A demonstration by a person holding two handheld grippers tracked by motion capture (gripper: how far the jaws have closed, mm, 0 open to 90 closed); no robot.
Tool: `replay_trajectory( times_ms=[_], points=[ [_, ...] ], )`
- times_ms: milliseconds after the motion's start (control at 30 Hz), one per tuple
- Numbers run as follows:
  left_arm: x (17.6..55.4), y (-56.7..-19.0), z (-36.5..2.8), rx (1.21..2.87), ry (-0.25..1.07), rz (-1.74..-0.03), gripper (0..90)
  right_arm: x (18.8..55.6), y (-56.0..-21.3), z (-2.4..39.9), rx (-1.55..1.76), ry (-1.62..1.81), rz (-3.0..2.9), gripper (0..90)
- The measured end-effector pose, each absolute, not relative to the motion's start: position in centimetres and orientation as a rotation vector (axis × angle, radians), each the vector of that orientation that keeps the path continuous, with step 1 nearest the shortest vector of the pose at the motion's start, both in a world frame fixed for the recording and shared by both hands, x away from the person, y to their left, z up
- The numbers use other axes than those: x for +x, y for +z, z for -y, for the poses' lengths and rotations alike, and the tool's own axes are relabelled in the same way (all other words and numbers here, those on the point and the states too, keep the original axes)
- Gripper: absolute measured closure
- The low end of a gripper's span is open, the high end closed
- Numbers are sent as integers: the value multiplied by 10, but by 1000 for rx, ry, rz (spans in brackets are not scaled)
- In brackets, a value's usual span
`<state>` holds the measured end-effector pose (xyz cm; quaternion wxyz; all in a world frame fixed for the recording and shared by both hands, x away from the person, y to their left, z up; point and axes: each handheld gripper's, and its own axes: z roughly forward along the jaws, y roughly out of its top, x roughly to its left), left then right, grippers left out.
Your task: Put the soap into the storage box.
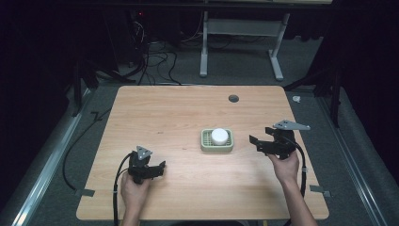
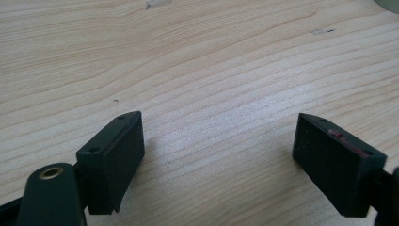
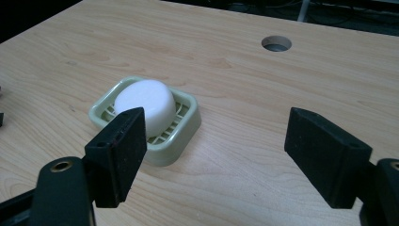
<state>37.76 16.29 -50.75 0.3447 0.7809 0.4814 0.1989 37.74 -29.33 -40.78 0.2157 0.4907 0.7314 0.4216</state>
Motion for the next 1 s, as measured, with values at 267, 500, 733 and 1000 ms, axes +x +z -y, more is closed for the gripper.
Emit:
replay_trajectory(
  times_ms=[267,500,733,1000],
  points=[
    [378,-507,-163,2028,516,-1250,176,371,-413,298,1378,1167,-2022,224],
    [378,-507,-163,2028,517,-1250,176,364,-418,300,1388,1168,-2022,225],
    [378,-507,-163,2028,517,-1250,176,358,-428,300,1404,1173,-2034,225],
    [378,-507,-163,2028,516,-1250,176,354,-437,298,1410,1173,-2047,225]
  ],
)
